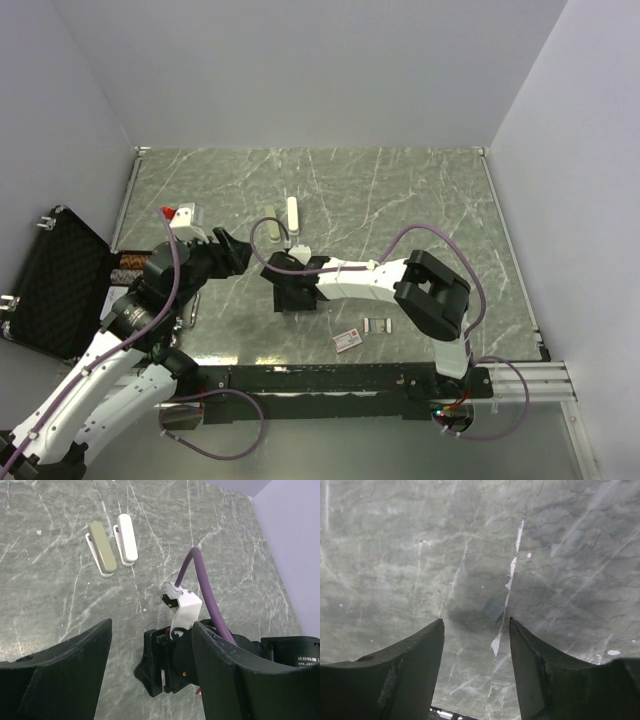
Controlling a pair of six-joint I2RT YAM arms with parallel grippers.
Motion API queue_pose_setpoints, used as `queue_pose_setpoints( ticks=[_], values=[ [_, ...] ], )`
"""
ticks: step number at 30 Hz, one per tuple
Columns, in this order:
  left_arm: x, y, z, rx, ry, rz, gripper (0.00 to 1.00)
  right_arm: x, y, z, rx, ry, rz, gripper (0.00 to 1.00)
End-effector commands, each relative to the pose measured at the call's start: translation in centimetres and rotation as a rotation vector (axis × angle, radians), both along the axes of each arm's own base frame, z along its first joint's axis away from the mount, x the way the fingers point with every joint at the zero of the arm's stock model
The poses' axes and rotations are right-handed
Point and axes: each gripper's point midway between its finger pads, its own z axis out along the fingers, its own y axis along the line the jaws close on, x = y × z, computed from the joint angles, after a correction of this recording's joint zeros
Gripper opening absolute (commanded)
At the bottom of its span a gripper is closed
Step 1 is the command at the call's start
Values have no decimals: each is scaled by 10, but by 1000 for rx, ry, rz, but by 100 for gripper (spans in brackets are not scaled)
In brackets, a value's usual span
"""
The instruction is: Unload the staples from the stapler
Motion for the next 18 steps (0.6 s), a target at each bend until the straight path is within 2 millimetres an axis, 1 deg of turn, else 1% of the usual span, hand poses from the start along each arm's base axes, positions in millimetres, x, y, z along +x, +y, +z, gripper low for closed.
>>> queue_pose_setpoints(
  ticks=[1,11,18],
  values=[
    [-2,-4,2,-1,-15,-28,70,2,1,1,-17,3,-55,61],
    [-3,-3,3,-5,-20,-28,71,10,-19,-10,-90,-17,-105,52],
    [-2,-3,3,-3,-20,-25,70,18,-24,-19,-128,-23,-122,49]
  ],
)
